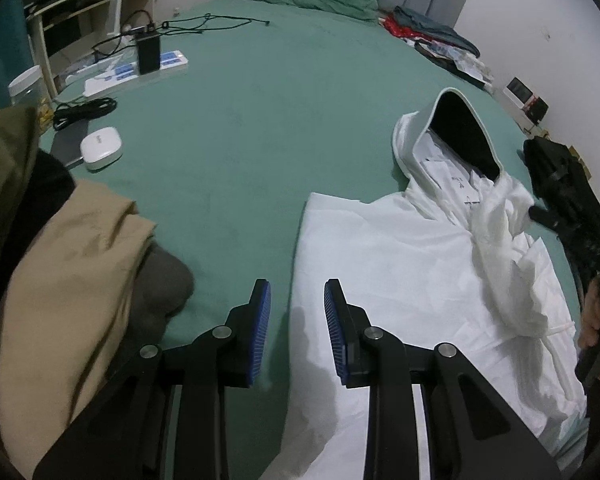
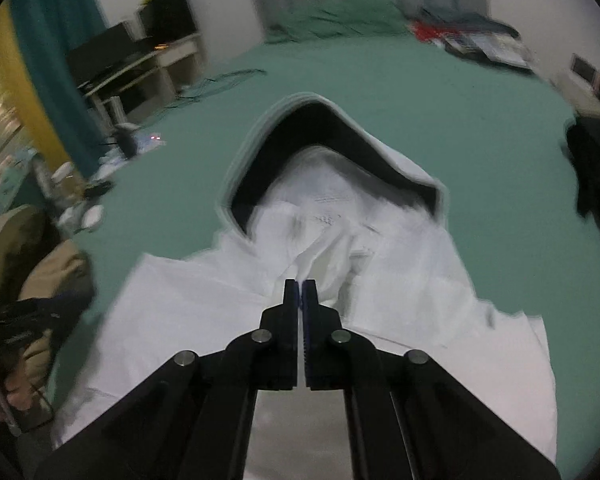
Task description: Fold large clothes
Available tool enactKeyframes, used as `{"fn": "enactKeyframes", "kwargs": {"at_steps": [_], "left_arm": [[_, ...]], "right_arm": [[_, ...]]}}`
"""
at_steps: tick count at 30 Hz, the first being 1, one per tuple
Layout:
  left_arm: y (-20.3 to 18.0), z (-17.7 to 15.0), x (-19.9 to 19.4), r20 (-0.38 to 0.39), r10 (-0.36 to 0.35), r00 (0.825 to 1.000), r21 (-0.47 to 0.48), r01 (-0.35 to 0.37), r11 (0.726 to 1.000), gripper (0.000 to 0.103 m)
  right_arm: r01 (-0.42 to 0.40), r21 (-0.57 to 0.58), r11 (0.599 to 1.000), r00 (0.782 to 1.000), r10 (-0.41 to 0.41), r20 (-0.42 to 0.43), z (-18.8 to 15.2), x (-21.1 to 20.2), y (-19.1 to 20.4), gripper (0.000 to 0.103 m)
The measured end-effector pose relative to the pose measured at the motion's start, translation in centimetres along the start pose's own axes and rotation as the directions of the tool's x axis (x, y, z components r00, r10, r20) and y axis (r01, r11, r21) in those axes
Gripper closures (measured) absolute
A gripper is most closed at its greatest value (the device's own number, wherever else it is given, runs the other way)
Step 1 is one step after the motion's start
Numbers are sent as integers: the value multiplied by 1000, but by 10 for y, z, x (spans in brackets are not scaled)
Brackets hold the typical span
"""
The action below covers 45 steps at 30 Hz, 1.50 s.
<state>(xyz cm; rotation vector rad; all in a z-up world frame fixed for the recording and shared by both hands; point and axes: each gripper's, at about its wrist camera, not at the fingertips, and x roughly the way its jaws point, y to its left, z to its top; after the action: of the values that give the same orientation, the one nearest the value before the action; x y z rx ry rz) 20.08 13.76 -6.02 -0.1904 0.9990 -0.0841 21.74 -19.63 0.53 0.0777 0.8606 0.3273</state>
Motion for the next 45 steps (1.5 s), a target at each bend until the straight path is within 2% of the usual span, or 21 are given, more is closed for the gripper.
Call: {"fn": "enactKeyframes", "kwargs": {"at_steps": [4, 7, 9, 16, 20, 22, 24, 26, 27, 31, 33, 36, 39, 41, 42, 43, 45], "left_arm": [[12, -2, -9, 7, -1, 1000, -13, 1, 1000, 73], [15, -2, -20, 56, 55, 997, 27, -56, 998, 73], [19, -1, -25, 71, 58, 996, 30, -60, 998, 73], [35, 1, -28, 50, 40, 998, -8, -39, 999, 73], [42, 2, -24, 39, 48, 998, -28, -46, 999, 73], [41, 4, -23, 37, 47, 998, -26, -46, 999, 73], [38, 4, -21, 34, 42, 999, -25, -41, 999, 73], [33, 4, -18, 25, 26, 999, -22, -25, 999, 73], [29, 5, -16, 19, 10, 1000, -19, -9, 1000, 73], [10, 4, 0, -18, -42, 999, 1, 42, 999, 73], [-2, 2, 12, -39, -53, 998, 23, 54, 998, 73], [-17, -1, 31, -70, -66, 995, 47, 69, 996, 73], [-28, -3, 47, -99, -85, 992, 71, 92, 993, 73], [-33, -3, 55, -102, -69, 992, 98, 79, 992, 75], [-36, -4, 58, -103, -54, 993, 114, 65, 991, 80], [-39, -5, 60, -106, -40, 994, 128, 53, 990, 95], [-42, -8, 62, -107, -18, 994, 155, 34, 987, 98]], "right_arm": [[-41, -67, 997, 998, 43, 35, 12, -6, 54, 101], [-72, -108, 992, 996, 77, 39, 14, 3, 95, 101], [-93, -124, 988, 995, 97, 25, 8, 14, 118, 101], [-173, -151, 973, 983, 161, -86, -29, 63, 167, 101], [-218, -129, 967, 963, 191, -192, -49, 88, 175, 99], [-230, -121, 966, 953, 199, -227, -57, 94, 173, 92], [-244, -111, 963, 953, 217, -213, -61, 84, 165, 65], [-234, -98, 967, 960, 214, -180, -63, 66, 151, 47], [-226, -91, 970, 964, 209, -164, -63, 58, 143, 45], [-146, -68, 987, 985, 138, -105, -66, 19, 94, 44], [-68, -52, 996, 995, 64, -79, -66, 1, 62, 44], [32, 9, 999, 998, -31, -60, -69, -19, 8, 44], [150, 75, 986, 987, -145, -64, -73, -32, -46, 44], [212, 106, 972, 976, -204, -75, -74, -36, -78, 44], [235, 114, 965, 970, -226, -88, -75, -35, -90, 44], [258, 122, 958, 964, -246, -103, -75, -32, -102, 44], [282, 129, 951, 955, -266, -128, -73, -25, -126, 44]]}}
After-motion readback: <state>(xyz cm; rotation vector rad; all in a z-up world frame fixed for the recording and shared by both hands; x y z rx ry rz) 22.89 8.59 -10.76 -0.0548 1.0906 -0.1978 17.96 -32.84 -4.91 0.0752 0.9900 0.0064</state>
